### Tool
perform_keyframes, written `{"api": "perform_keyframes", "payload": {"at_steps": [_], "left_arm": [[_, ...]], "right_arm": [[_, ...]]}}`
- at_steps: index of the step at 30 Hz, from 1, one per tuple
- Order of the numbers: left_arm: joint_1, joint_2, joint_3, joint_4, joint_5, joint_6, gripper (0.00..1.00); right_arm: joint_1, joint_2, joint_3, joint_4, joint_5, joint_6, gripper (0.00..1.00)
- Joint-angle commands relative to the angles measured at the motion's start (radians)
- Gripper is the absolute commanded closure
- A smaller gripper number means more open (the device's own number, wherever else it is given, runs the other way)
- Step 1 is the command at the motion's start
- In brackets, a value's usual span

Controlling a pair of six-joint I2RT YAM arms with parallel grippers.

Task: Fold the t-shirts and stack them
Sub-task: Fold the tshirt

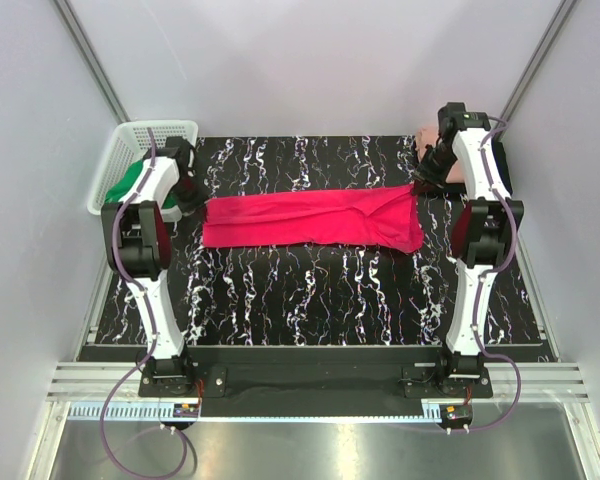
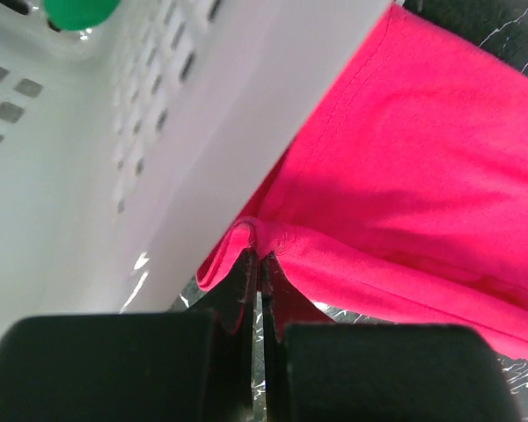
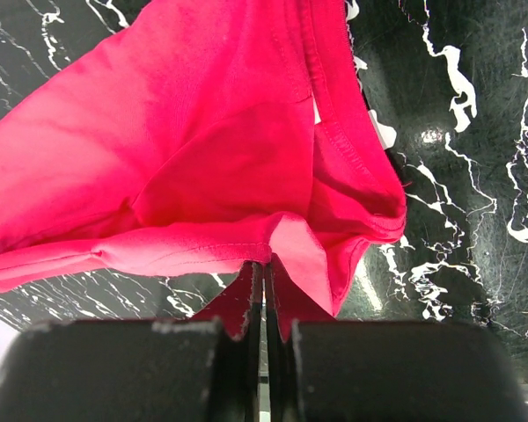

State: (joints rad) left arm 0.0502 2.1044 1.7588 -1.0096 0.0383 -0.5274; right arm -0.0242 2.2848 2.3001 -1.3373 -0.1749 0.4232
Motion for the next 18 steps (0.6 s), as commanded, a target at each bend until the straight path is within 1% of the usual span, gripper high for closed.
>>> {"api": "perform_keyframes", "payload": {"at_steps": [1, 17, 18], "left_arm": [[-0.003, 0.022, 0.042, 0.000, -0.015, 0.017, 1.00], [-0.012, 0.048, 0.076, -0.011, -0.035, 0.007, 1.00], [-0.010, 0.049, 0.077, -0.012, -0.058, 0.006, 1.00]], "right_arm": [[-0.008, 0.016, 0.038, -0.016, 0.022, -0.001, 1.00], [-0.008, 0.081, 0.096, -0.017, 0.015, -0.003, 1.00], [-0.008, 0.084, 0.096, -0.016, 0.009, 0.000, 1.00]]}}
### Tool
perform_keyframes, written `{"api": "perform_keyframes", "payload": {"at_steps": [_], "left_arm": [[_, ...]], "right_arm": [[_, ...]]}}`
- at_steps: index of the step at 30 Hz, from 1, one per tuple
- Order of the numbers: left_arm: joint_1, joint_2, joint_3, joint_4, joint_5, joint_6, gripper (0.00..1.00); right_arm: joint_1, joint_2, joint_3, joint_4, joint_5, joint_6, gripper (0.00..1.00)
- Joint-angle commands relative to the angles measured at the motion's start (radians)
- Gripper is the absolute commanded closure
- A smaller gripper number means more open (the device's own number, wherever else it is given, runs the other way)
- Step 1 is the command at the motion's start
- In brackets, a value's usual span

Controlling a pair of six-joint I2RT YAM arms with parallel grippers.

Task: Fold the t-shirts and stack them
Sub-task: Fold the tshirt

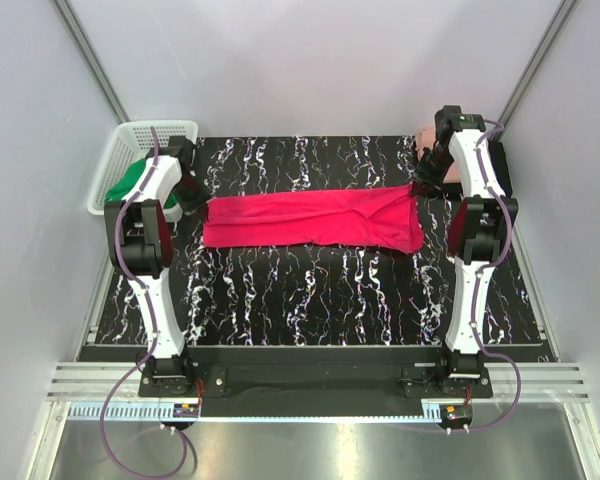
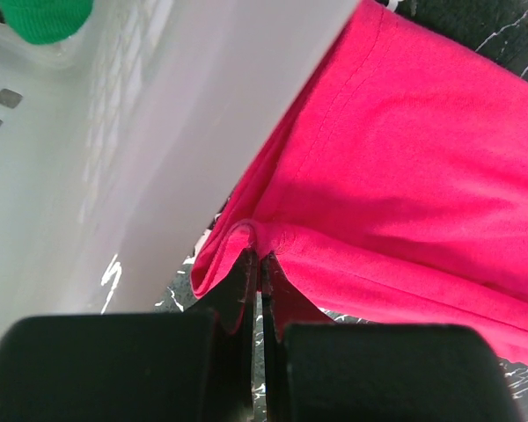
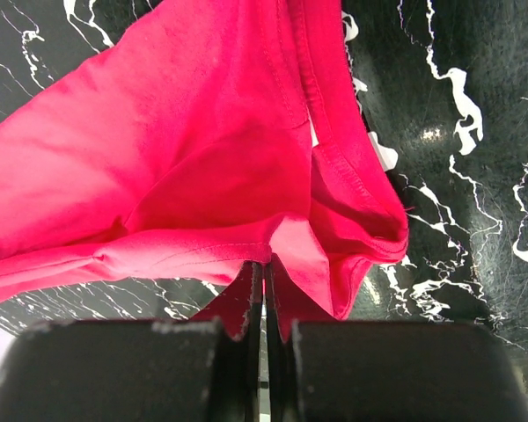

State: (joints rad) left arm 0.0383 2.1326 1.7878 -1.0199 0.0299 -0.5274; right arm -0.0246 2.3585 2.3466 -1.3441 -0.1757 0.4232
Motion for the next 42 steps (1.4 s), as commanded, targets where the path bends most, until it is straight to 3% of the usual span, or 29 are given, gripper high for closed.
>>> {"api": "perform_keyframes", "payload": {"at_steps": [1, 16, 40, 41, 42], "left_arm": [[0.002, 0.024, 0.053, -0.003, -0.051, 0.006, 1.00], [-0.002, 0.073, 0.136, -0.029, -0.061, -0.010, 1.00], [-0.002, 0.108, 0.150, -0.039, -0.071, -0.010, 1.00], [0.000, 0.107, 0.150, -0.039, -0.068, -0.011, 0.97], [0.000, 0.108, 0.148, -0.037, -0.068, -0.011, 0.81]], "right_arm": [[-0.008, 0.015, 0.054, -0.009, 0.010, -0.001, 1.00], [-0.008, 0.081, 0.105, -0.009, -0.008, 0.012, 1.00], [-0.008, 0.139, 0.157, -0.006, -0.021, 0.014, 1.00], [-0.008, 0.140, 0.160, -0.004, -0.024, 0.015, 1.00], [-0.008, 0.142, 0.164, -0.004, -0.024, 0.012, 0.96]]}}
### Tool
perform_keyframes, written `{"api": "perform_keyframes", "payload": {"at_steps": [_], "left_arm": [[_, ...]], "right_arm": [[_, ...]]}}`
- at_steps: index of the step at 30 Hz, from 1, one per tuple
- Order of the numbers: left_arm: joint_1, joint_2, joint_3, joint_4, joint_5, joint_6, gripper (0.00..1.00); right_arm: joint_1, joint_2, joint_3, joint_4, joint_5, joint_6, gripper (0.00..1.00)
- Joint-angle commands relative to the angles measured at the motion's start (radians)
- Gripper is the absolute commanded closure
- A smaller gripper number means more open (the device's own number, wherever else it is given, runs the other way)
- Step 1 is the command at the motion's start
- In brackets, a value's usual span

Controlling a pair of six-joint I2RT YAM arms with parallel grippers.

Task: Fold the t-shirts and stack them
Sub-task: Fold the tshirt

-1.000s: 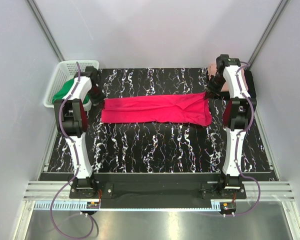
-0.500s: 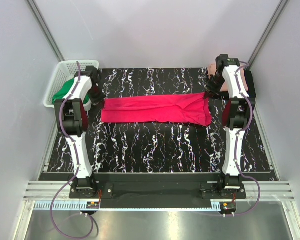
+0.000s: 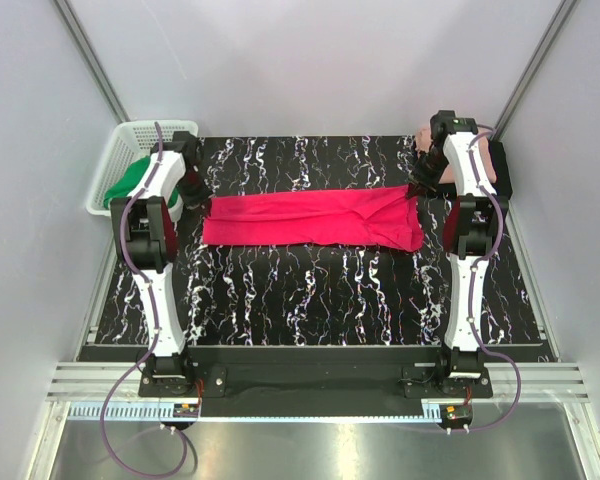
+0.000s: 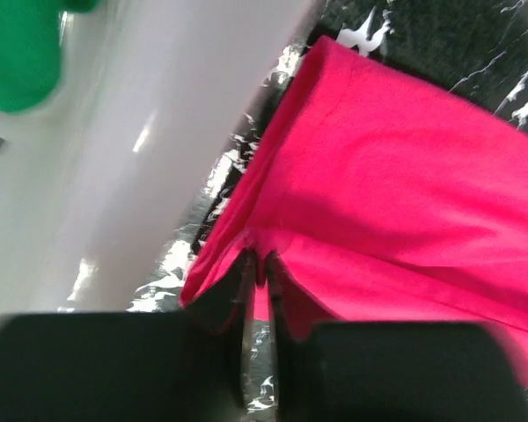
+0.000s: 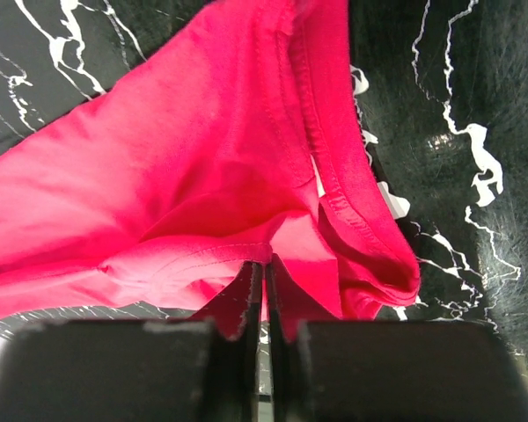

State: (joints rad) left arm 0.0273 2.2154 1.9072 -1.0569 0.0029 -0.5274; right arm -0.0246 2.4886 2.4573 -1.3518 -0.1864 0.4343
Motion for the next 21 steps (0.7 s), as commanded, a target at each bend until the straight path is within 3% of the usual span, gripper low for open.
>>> {"api": "perform_keyframes", "payload": {"at_steps": [1, 3, 6, 21], "left_arm": [[0.011, 0.021, 0.026, -0.002, -0.041, -0.014, 0.75], [0.011, 0.012, 0.020, 0.000, -0.053, -0.020, 0.62], [0.011, 0.003, 0.018, 0.000, -0.061, -0.023, 0.54], [0.011, -0.095, -0.003, -0.005, -0.063, -0.026, 0.55]], "right_arm": [[-0.008, 0.010, 0.058, 0.003, -0.015, 0.001, 0.91], [-0.008, 0.007, 0.069, 0.008, -0.008, 0.000, 0.84], [-0.008, -0.002, 0.097, 0.013, 0.002, 0.001, 0.79], [-0.023, -0.120, 0.111, 0.020, -0.018, -0.003, 0.81]]}}
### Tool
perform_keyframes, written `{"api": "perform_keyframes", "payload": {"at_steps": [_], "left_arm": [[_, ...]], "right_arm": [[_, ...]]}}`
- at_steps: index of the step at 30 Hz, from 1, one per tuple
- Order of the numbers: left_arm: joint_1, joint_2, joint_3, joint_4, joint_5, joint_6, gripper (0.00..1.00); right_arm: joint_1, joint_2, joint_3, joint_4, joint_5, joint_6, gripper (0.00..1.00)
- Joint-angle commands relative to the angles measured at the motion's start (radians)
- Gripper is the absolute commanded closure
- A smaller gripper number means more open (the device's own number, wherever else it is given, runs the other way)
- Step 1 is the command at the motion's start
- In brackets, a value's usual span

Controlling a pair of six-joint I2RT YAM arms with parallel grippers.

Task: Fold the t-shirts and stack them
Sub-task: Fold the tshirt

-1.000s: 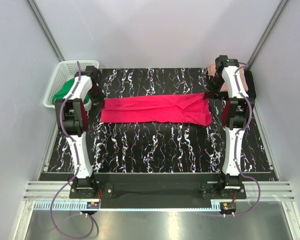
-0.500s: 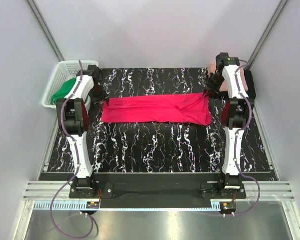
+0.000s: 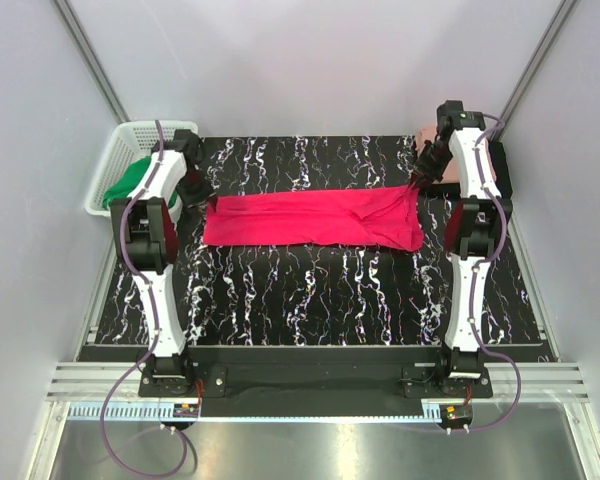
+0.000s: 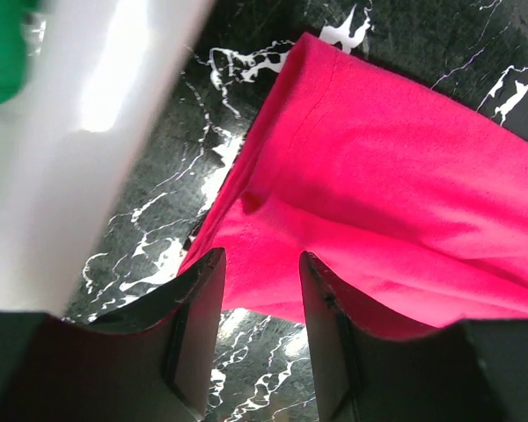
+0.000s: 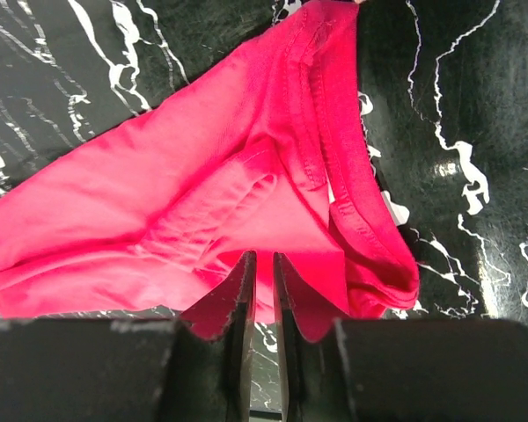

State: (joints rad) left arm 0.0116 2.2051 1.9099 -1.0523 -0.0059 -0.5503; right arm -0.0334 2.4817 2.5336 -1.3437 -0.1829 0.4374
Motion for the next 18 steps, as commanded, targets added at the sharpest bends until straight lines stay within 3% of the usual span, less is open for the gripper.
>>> {"api": "perform_keyframes", "payload": {"at_steps": [1, 7, 11, 18], "left_arm": [[0.027, -0.111, -0.009, -0.009, -0.052, -0.003, 0.55], [0.025, -0.212, -0.041, -0.009, 0.000, 0.035, 0.51], [0.019, -0.283, -0.083, -0.011, 0.039, 0.067, 0.41], [-0.059, -0.237, -0.131, 0.008, 0.150, 0.125, 0.44]], "right_arm": [[-0.016, -0.127, 0.007, 0.014, -0.027, -0.006, 0.81], [-0.017, -0.273, -0.136, 0.028, -0.110, -0.017, 0.80], [-0.017, -0.387, -0.220, 0.034, -0.110, -0.020, 0.79], [0.010, -0.446, -0.502, 0.124, -0.144, -0.016, 0.82]]}}
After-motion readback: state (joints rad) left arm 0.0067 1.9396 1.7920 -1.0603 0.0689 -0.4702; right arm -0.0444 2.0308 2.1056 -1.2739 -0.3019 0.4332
